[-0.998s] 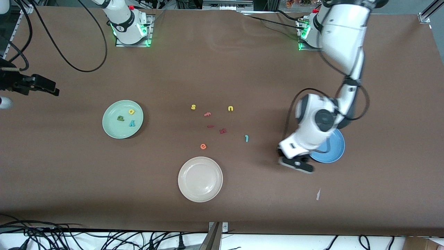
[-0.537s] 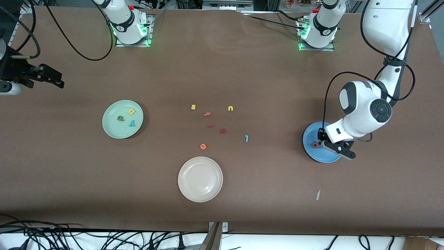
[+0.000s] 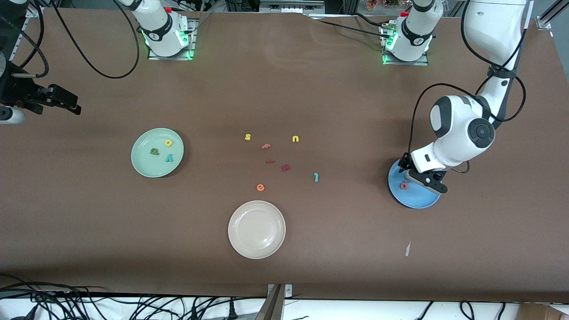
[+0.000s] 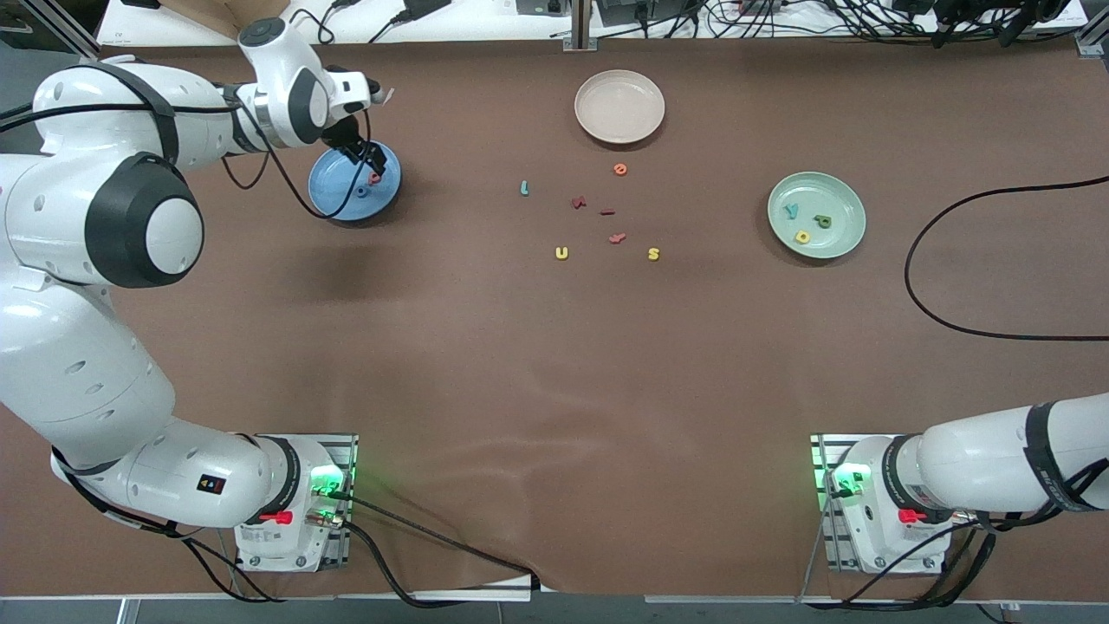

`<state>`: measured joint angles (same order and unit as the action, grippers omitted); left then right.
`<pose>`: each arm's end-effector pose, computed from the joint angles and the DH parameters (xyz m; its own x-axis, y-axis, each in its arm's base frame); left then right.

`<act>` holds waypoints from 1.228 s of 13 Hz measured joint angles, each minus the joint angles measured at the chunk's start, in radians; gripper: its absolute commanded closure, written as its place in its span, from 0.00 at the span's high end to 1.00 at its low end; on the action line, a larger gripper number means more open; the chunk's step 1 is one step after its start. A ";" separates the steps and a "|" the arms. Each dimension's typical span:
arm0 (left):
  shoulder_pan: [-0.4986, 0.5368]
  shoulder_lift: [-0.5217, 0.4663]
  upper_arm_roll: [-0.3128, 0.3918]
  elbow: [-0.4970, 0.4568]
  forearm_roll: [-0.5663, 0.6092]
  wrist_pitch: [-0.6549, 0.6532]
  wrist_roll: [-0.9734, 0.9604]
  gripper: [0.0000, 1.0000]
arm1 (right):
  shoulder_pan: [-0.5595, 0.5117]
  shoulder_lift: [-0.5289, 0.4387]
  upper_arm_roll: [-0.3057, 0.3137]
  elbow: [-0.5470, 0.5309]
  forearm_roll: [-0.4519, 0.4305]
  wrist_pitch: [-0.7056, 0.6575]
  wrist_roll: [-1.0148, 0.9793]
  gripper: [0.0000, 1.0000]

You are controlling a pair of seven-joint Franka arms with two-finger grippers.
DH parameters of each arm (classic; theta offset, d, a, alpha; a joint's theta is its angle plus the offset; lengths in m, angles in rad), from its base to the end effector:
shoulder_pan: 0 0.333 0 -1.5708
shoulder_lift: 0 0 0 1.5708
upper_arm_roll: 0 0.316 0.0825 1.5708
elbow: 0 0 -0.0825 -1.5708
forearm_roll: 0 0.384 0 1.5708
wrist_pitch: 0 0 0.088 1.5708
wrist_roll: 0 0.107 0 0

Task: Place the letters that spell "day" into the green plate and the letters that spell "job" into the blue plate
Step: 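Carry the blue o to the blue plate and release it with the left gripper, then reach and grasp the cyan l with the left gripper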

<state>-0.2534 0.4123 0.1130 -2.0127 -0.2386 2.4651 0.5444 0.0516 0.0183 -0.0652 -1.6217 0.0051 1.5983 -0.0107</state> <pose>0.6028 -0.0869 0.2522 0.8699 -0.4852 0.0887 -0.4916 -0.8674 0.0767 0.5605 -0.0068 0.5926 0.9991 -0.0031 -0.0416 -0.0033 -1.0000 -0.0043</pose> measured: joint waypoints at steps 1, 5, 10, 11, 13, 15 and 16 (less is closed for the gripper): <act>-0.020 0.003 -0.011 0.026 0.000 0.001 -0.010 0.61 | 0.000 0.000 0.001 0.000 0.000 -0.001 0.000 1.00; -0.200 0.089 -0.025 0.140 0.000 0.001 -0.329 0.61 | 0.000 0.000 0.003 -0.001 0.000 -0.001 0.001 1.00; -0.374 0.209 -0.024 0.234 0.000 0.007 -0.743 0.60 | 0.000 0.000 0.003 -0.001 0.000 -0.001 0.001 1.00; -0.380 0.222 -0.024 0.247 0.000 0.007 -0.778 0.60 | 0.000 0.000 0.003 -0.001 0.000 -0.001 0.001 1.00; -0.397 0.248 -0.024 0.287 0.000 0.007 -0.840 0.60 | 0.000 0.000 0.004 -0.001 0.000 -0.008 0.001 1.00; -0.414 0.283 -0.021 0.319 0.000 0.007 -0.875 0.59 | 0.000 0.000 0.004 -0.001 0.000 -0.015 0.001 1.00; -0.419 0.300 -0.019 0.333 0.000 0.007 -0.881 0.57 | 0.000 0.000 0.004 -0.001 0.000 -0.015 0.001 1.00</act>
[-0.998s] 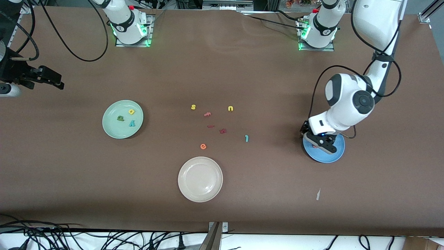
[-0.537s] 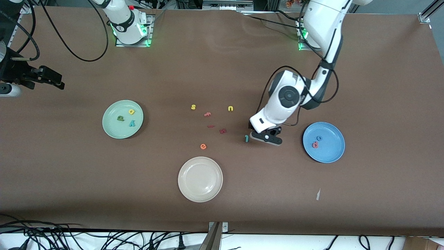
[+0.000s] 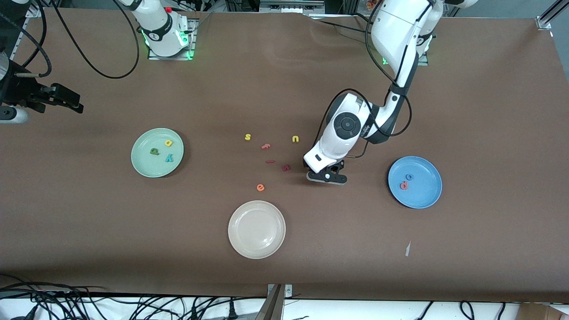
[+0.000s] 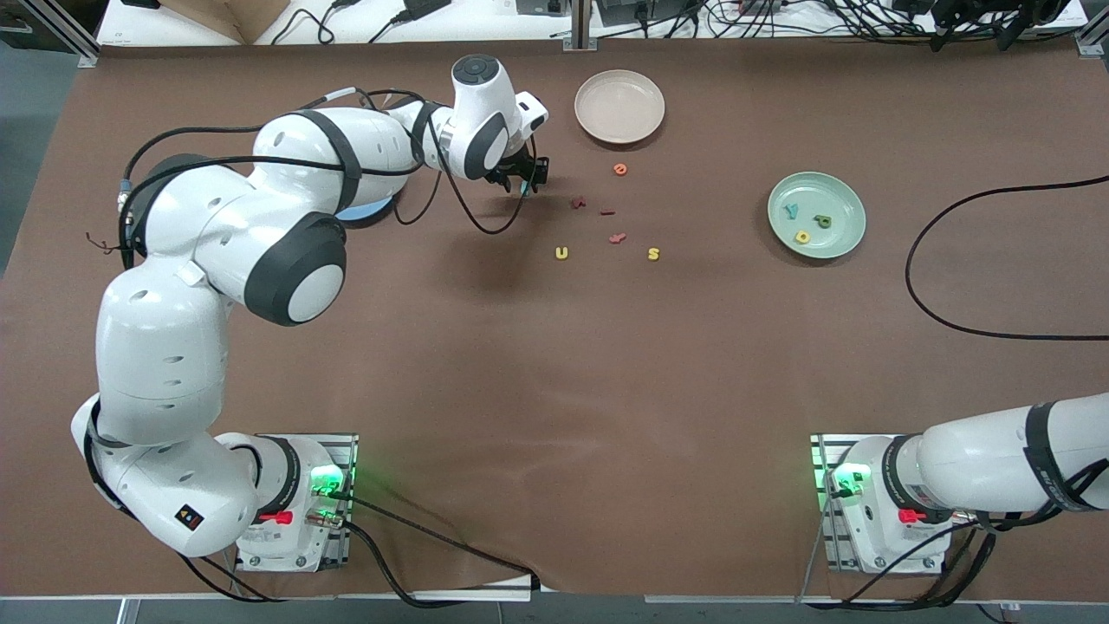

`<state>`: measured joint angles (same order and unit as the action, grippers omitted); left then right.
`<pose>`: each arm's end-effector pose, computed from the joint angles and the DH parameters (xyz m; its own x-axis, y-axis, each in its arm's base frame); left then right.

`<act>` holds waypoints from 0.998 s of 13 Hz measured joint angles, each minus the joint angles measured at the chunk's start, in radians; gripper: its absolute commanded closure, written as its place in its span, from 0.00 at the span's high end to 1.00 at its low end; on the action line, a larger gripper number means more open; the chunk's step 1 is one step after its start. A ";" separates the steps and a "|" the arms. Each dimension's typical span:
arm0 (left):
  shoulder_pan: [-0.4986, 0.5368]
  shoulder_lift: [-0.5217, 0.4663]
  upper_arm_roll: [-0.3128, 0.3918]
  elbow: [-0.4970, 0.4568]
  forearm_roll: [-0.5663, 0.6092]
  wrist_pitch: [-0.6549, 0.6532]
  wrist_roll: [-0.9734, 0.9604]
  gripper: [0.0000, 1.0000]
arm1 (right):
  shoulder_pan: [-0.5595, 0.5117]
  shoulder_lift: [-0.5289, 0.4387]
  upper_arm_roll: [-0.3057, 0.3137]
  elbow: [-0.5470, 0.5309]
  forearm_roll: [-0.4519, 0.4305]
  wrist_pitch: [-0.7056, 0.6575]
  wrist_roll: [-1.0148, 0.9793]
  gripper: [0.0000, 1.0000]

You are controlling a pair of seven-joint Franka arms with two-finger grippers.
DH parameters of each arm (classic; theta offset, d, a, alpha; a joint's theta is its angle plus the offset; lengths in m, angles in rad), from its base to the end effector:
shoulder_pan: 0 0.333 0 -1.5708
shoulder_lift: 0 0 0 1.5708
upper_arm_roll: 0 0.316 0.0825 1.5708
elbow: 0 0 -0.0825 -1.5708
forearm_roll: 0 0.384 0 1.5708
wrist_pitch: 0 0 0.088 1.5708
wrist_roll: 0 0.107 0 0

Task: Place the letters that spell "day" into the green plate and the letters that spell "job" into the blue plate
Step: 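Reach and grasp the cyan l with the left gripper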

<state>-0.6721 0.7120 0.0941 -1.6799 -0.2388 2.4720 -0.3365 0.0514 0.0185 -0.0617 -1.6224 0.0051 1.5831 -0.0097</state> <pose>0.5722 -0.3811 0.1956 0.9957 -0.0831 0.0403 -0.0874 -0.9887 0.1217 0.5588 -0.0049 0.5909 0.9983 -0.0007 -0.0577 -0.0010 -1.0000 -0.0045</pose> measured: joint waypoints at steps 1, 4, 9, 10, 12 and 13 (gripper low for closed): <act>-0.002 0.014 0.002 0.010 0.000 0.000 -0.003 0.57 | 0.000 0.000 0.000 0.000 0.000 0.000 0.000 1.00; -0.006 0.032 0.008 0.023 0.000 0.002 -0.006 0.53 | 0.000 0.000 0.000 0.000 0.000 -0.001 0.000 1.00; -0.011 0.046 0.029 0.032 0.000 0.003 -0.007 0.53 | 0.000 0.000 0.000 0.000 0.000 -0.001 0.000 1.00; -0.016 0.051 0.029 0.034 0.000 0.007 -0.007 0.53 | 0.000 0.000 0.000 0.000 0.000 -0.001 0.000 1.00; -0.022 0.059 0.029 0.039 0.000 0.013 -0.009 0.34 | -0.001 0.000 0.000 0.000 0.001 -0.002 0.000 1.00; -0.023 0.061 0.029 0.039 0.000 0.015 -0.009 0.27 | -0.001 0.000 0.000 0.000 0.001 -0.002 0.000 1.00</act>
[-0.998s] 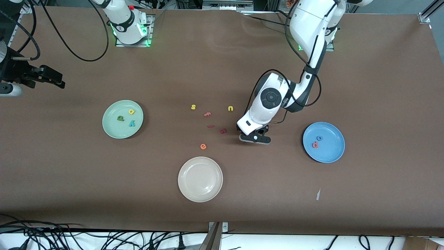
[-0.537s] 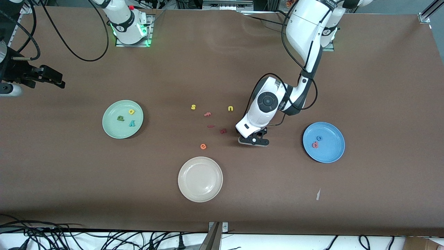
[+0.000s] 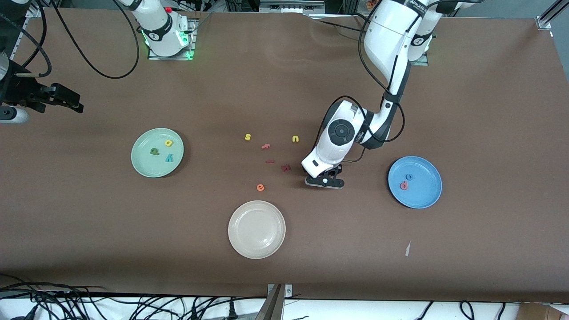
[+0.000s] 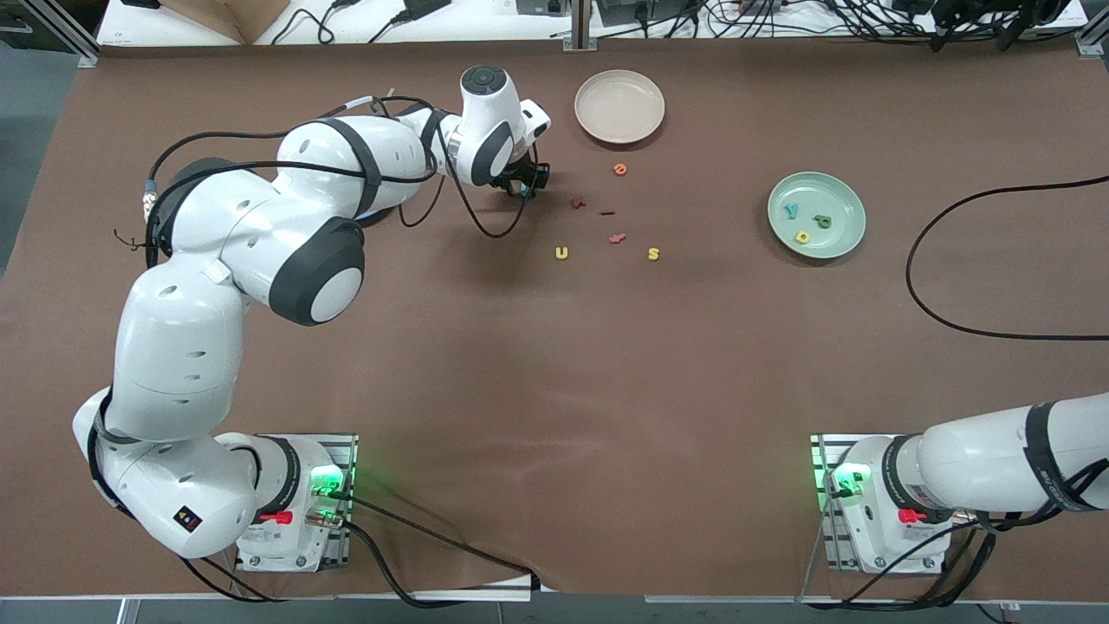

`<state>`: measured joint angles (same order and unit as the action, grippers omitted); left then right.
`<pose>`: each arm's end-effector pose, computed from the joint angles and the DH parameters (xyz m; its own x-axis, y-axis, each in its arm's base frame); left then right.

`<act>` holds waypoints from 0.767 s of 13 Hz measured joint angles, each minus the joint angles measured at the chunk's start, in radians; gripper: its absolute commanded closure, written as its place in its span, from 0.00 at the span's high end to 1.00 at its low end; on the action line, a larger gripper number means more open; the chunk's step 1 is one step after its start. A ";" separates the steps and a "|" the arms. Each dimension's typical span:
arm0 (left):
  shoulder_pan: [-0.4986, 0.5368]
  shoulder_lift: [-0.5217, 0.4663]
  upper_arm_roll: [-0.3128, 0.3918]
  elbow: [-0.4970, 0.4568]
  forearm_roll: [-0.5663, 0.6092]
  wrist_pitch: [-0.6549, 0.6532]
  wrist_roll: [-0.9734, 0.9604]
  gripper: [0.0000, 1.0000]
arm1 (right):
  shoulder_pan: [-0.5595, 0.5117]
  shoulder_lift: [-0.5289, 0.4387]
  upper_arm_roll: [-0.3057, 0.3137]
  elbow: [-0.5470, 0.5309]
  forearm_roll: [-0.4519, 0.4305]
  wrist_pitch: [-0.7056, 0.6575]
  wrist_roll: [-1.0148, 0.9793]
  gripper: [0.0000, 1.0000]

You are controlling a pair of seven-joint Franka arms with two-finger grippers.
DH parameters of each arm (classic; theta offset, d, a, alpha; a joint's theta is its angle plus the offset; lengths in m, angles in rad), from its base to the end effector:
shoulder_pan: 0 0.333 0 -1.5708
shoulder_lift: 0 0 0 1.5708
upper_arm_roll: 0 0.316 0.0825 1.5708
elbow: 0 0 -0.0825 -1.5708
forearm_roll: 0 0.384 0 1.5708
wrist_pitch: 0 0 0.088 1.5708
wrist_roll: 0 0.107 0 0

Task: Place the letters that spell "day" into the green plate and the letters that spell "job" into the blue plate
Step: 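Reach and grasp the cyan l with the left gripper, then place the cyan l on the blue plate with the left gripper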

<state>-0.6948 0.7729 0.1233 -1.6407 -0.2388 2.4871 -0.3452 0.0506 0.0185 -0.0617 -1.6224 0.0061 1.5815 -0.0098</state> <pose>0.5779 -0.3826 0.1728 0.9958 -0.0783 0.0484 -0.0827 -0.9919 0.0961 0.5586 -0.0053 0.5908 0.9982 -0.0014 -0.0593 -0.0017 -1.0000 -0.0055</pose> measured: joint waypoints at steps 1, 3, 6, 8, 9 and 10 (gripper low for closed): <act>0.000 0.000 0.002 0.001 0.000 0.000 0.000 0.21 | 0.000 0.000 0.000 0.000 0.000 0.000 0.000 1.00; 0.000 0.000 0.005 0.003 0.000 0.000 0.000 0.14 | -0.001 0.000 0.000 0.000 0.000 0.001 0.000 1.00; 0.000 0.000 0.005 0.003 0.000 0.000 0.000 0.04 | -0.001 0.000 0.000 0.000 0.000 0.001 0.000 1.00; -0.001 0.000 0.014 0.008 0.000 0.003 0.001 0.05 | -0.002 0.000 0.000 0.000 0.000 0.001 0.000 1.00; 0.002 -0.003 0.026 0.016 0.000 0.004 0.001 0.06 | -0.002 0.000 0.000 0.000 0.001 0.001 0.000 1.00; 0.015 -0.013 0.038 0.021 0.000 0.003 0.010 0.07 | -0.002 0.000 0.000 0.000 0.001 0.001 0.000 1.00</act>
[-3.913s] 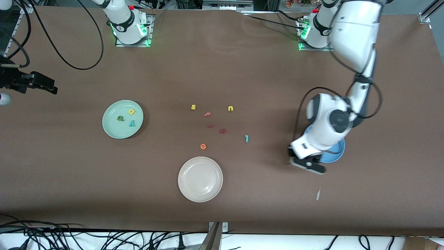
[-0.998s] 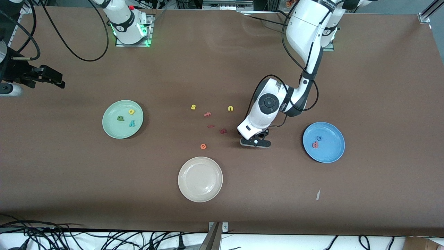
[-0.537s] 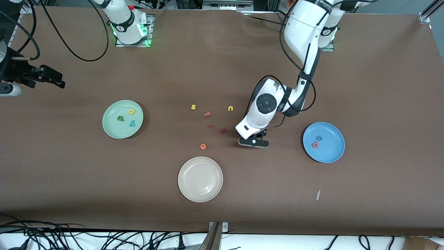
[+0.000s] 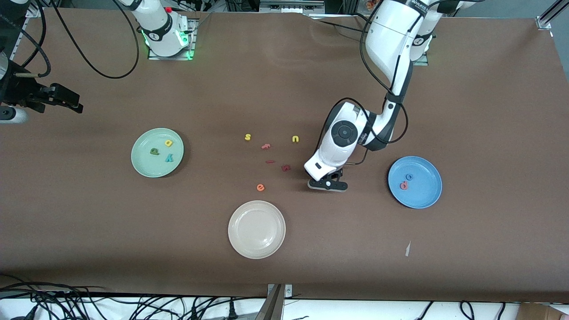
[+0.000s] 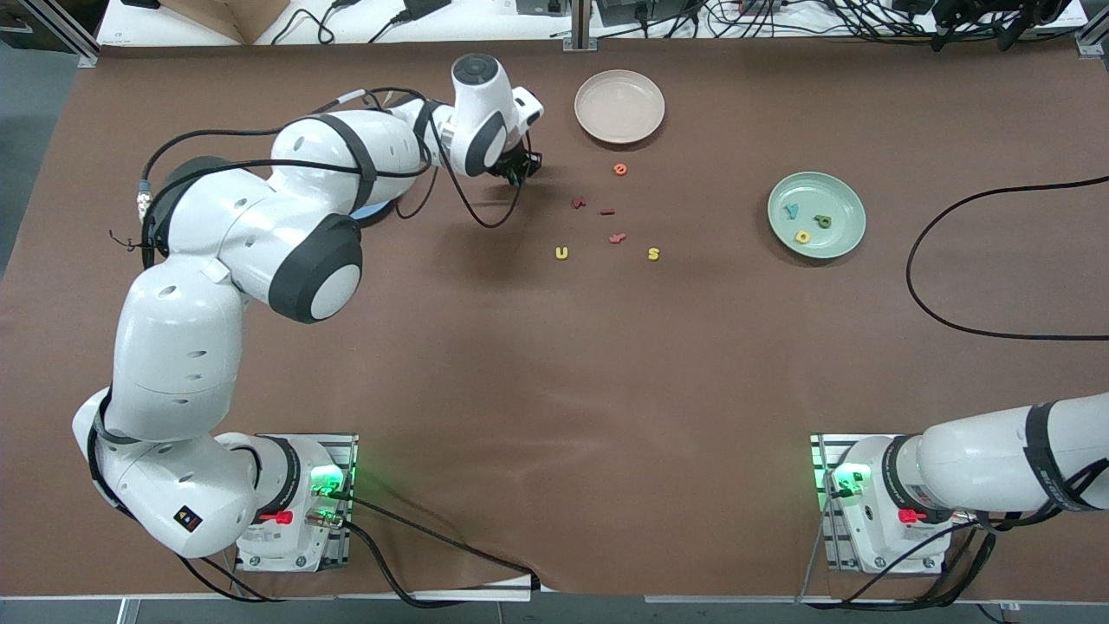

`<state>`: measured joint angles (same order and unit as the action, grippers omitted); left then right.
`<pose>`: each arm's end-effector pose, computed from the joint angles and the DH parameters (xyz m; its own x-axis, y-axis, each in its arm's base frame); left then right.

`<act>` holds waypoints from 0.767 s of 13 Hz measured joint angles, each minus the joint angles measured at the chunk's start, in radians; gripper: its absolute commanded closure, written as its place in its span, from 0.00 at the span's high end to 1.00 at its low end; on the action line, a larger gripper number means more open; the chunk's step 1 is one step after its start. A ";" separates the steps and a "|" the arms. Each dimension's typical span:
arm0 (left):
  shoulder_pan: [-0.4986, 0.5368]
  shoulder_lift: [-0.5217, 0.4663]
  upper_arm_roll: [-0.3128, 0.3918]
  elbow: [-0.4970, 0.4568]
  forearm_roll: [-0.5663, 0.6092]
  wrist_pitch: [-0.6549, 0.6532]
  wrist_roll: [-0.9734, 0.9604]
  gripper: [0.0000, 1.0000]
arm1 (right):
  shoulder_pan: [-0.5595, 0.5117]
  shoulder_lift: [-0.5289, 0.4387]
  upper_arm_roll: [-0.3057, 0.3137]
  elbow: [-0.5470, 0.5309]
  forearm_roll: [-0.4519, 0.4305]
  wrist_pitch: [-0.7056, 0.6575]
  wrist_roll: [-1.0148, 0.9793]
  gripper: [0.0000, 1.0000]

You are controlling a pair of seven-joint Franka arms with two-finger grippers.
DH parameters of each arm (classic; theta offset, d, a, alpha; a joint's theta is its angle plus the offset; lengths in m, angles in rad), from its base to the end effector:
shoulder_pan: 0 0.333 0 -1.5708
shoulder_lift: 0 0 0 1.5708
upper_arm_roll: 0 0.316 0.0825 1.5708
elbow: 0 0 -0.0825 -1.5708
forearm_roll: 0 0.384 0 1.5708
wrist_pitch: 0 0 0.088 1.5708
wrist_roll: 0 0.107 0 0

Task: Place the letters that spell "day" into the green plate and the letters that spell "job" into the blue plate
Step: 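Place the cyan l on the blue plate with the left gripper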

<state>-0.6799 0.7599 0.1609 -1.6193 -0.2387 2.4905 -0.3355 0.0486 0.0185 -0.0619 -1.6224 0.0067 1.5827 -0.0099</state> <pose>0.6031 -0.3607 0.1934 0.9942 -0.0480 0.0967 -0.0571 -0.9940 0.0932 0.5587 -0.0064 0.5909 0.9983 -0.0035 -0.0581 -0.0039 -1.0000 -0.0061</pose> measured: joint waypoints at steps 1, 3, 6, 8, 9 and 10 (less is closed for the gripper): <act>0.034 -0.023 0.007 0.000 0.000 -0.012 0.033 0.08 | 0.000 0.000 0.000 0.000 0.000 0.000 0.000 1.00; 0.164 -0.101 -0.010 -0.014 0.000 -0.101 0.181 0.10 | -0.001 0.000 0.000 0.000 0.001 0.000 0.000 1.00; 0.394 -0.272 -0.069 -0.145 0.001 -0.183 0.420 0.11 | -0.002 0.000 0.000 0.000 0.002 0.000 0.000 1.00; 0.491 -0.369 -0.078 -0.283 0.014 -0.189 0.558 0.14 | -0.003 0.000 0.000 0.000 0.002 0.000 0.000 1.00; 0.528 -0.402 -0.080 -0.342 0.046 -0.188 0.602 0.24 | -0.003 0.000 0.000 0.000 0.002 0.000 0.000 1.00; 0.554 -0.422 -0.082 -0.383 0.086 -0.187 0.619 0.64 | -0.003 0.000 0.000 0.000 0.002 0.000 0.000 1.00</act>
<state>-0.1259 0.3383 0.0785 -2.0021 -0.1529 2.3037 0.2831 0.0456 0.0184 -0.0621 -1.6224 0.0087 1.5828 -0.0099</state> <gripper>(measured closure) 0.837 0.000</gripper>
